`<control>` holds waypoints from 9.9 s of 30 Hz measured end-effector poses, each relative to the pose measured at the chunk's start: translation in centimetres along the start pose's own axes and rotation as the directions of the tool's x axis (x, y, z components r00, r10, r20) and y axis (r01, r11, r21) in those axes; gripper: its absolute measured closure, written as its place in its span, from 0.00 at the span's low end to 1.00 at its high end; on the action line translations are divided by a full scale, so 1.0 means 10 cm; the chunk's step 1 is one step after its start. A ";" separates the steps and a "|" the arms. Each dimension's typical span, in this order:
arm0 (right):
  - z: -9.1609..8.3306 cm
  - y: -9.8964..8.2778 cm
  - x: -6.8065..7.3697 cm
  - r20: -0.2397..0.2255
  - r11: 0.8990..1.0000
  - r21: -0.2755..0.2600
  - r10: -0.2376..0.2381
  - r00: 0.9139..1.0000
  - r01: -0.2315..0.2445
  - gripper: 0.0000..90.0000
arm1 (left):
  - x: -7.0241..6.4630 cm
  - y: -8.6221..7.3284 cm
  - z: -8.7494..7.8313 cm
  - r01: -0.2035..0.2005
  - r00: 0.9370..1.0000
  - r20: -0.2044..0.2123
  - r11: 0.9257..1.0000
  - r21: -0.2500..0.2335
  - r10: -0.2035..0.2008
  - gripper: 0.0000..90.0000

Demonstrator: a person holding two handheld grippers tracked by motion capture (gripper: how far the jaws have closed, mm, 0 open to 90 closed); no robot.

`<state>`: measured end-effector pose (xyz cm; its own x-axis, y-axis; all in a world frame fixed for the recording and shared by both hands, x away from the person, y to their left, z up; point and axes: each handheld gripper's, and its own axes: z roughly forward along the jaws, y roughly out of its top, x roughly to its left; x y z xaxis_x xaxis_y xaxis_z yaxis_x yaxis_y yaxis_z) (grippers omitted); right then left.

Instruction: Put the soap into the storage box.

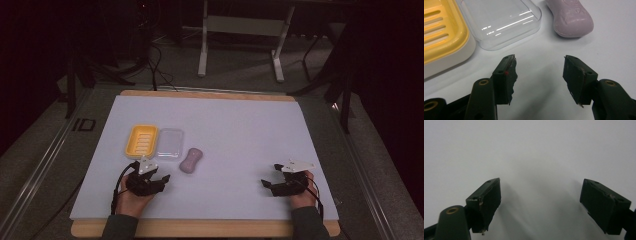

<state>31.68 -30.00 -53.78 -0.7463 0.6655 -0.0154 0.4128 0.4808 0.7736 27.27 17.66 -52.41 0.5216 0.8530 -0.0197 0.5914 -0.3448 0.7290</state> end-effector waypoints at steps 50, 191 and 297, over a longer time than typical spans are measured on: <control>-0.09 -0.05 -0.05 -0.035 0.994 -0.102 0.040 0.999 -0.043 0.17 | -0.04 0.65 -0.08 -0.044 0.998 0.055 0.999 0.013 0.043 0.47; -0.11 -0.05 -0.03 -0.027 0.994 -0.110 0.023 0.999 -0.026 0.17 | -0.38 1.24 1.03 -0.104 0.994 0.066 0.877 0.469 0.083 0.53; -0.11 -0.05 -0.02 -0.025 0.993 -0.114 0.019 1.000 -0.022 0.17 | -0.26 1.50 0.77 -0.191 0.981 0.134 0.834 0.518 0.142 0.56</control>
<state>31.08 -31.03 -53.52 -0.7511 0.6601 0.0148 0.3663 0.3979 0.8411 39.52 7.27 -46.75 0.6778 0.7352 -0.0077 0.7119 -0.6536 0.2568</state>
